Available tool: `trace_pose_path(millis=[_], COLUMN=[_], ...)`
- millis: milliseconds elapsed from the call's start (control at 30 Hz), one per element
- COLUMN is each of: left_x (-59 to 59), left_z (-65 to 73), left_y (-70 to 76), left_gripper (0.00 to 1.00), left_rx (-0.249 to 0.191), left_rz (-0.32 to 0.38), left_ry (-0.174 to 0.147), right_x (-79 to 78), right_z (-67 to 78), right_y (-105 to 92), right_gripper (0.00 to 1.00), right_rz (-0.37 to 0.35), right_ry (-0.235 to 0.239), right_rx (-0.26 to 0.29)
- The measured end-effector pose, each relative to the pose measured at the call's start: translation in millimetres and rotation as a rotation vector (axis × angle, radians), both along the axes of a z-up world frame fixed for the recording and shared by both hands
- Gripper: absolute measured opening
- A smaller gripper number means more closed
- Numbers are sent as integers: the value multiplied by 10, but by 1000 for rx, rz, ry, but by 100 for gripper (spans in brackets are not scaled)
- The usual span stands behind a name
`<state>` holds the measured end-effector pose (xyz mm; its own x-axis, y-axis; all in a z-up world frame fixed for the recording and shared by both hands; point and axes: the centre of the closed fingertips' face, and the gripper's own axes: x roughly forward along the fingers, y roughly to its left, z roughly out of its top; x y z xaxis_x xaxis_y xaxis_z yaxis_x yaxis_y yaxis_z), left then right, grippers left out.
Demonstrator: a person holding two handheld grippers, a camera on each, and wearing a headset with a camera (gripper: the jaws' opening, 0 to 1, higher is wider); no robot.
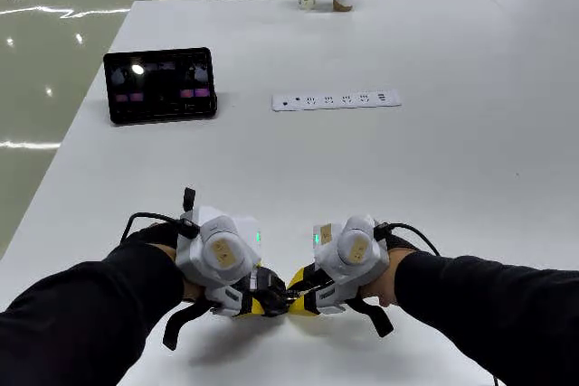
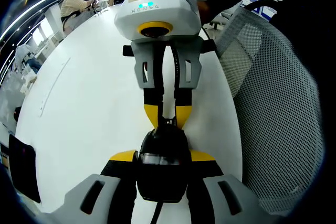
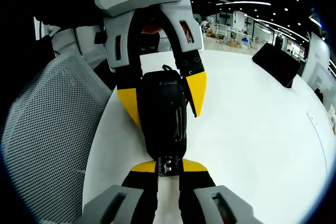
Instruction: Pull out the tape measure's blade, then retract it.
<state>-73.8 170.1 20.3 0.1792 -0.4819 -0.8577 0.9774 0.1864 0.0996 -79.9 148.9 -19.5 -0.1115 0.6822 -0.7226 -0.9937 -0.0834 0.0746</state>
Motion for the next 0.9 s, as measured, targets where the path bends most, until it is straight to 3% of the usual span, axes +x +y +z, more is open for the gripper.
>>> trace_pose_path(millis=[333,633,900], left_x=[7,11,18], left_z=[2,4,9], left_y=[-8,-17,-9], left_gripper=[30,30,30], left_rx=[-5,-16,-23], left_rz=[8,13,21], left_ry=[-3,-5,-4], right_x=[-3,-2,11], right_z=[15,31,47], right_y=[14,5,-6], right_gripper=[12,11,11], right_rz=[-25,15,-8], right_ry=[10,-31,5], right_rx=[-17,-15,0])
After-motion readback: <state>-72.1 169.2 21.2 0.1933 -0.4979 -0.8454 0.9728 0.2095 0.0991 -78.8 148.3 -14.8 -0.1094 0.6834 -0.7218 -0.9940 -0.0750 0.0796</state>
